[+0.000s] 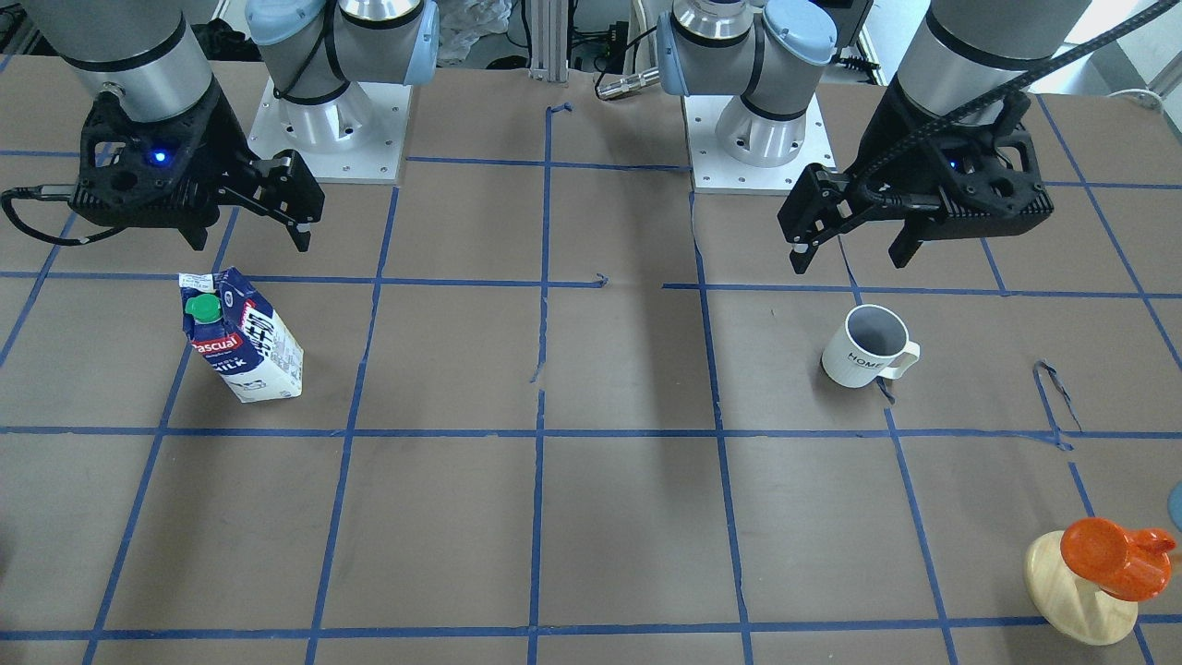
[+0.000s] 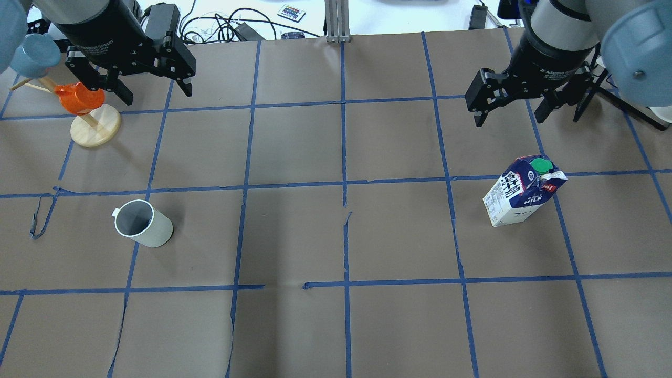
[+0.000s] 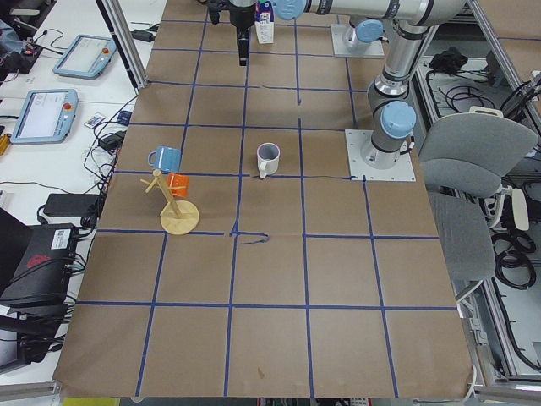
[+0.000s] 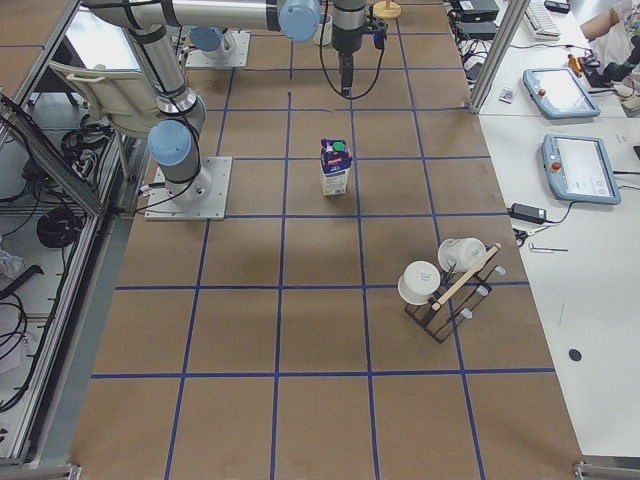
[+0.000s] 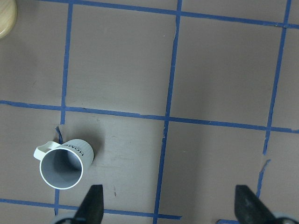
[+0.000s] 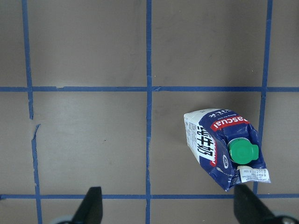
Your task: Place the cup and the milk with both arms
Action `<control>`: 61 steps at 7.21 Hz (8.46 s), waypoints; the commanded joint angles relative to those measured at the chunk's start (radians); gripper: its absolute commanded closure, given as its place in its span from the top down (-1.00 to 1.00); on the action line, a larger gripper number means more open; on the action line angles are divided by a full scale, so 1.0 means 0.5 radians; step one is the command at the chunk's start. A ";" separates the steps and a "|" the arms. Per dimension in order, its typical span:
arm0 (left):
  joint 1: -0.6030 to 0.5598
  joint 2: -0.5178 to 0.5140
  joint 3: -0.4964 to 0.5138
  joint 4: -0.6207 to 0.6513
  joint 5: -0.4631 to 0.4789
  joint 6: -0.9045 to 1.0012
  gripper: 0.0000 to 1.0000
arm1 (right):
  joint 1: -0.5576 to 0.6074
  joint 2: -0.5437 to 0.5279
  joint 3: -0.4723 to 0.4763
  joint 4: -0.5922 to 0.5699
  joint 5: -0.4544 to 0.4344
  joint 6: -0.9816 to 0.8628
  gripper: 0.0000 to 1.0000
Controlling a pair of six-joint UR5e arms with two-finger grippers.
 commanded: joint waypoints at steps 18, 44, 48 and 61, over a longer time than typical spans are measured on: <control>0.427 -0.169 -1.119 0.765 0.285 0.496 1.00 | 0.000 -0.002 0.046 -0.008 -0.003 0.006 1.00; -0.834 -0.862 -0.055 0.744 -0.206 -2.344 -1.00 | 0.000 0.001 0.049 -0.005 -0.003 0.003 1.00; -0.834 -0.936 -0.095 0.740 -0.335 -2.412 -1.00 | -0.152 -0.002 0.046 -0.008 -0.006 -0.162 1.00; -0.616 -0.468 -0.022 0.462 -0.307 -1.968 1.00 | -0.466 0.209 0.475 -0.416 0.022 -0.689 1.00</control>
